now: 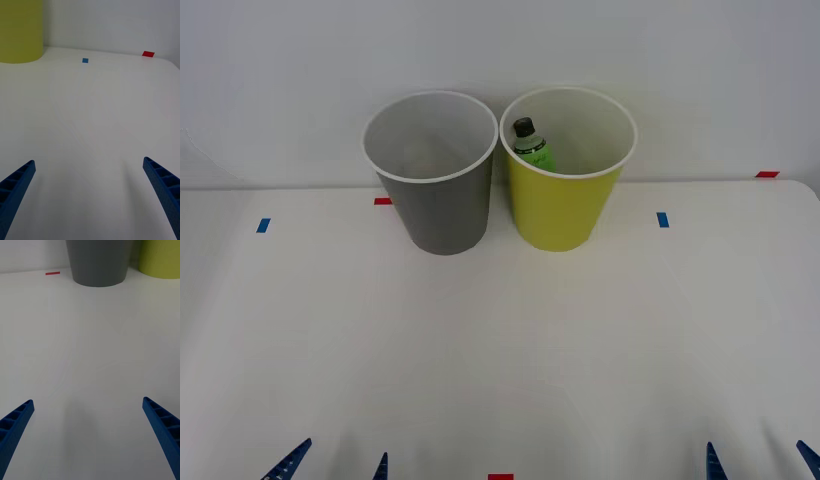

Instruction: Put cans in the gray bin and PET bottles in the light green bin.

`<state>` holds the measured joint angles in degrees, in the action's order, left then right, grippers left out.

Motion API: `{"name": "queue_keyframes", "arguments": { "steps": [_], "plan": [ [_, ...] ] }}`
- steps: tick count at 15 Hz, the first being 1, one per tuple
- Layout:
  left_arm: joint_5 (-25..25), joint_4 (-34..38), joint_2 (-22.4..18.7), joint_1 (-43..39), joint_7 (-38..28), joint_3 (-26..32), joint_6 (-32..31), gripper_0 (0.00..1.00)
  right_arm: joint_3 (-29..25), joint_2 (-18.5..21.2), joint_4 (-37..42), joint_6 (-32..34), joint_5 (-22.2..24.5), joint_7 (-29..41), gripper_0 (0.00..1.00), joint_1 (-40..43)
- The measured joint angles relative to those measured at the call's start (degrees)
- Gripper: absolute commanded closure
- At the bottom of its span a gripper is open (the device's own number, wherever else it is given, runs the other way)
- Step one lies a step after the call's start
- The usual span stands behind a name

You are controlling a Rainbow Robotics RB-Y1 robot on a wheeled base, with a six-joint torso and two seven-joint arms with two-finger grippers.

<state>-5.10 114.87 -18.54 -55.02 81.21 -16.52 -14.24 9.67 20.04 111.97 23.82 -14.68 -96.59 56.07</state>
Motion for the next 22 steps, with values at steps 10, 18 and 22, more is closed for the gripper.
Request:
{"name": "queue_keyframes", "arguments": {
  "steps": [10, 18, 22],
  "plan": [
    [0.0, 0.0, 0.0, 0.0, 0.0, 0.0, 0.0, 0.0, 0.0, 0.0, 0.0, 0.0, 0.0, 0.0, 0.0, 0.0],
    [0.0, 0.0, 0.0, 0.0, 0.0, 0.0, 0.0, 0.0, 0.0, 0.0, 0.0, 0.0, 0.0, 0.0, 0.0, 0.0],
    [0.0, 0.0, 0.0, 0.0, 0.0, 0.0, 0.0, 0.0, 0.0, 0.0, 0.0, 0.0, 0.0, 0.0, 0.0, 0.0]
  ]
}}
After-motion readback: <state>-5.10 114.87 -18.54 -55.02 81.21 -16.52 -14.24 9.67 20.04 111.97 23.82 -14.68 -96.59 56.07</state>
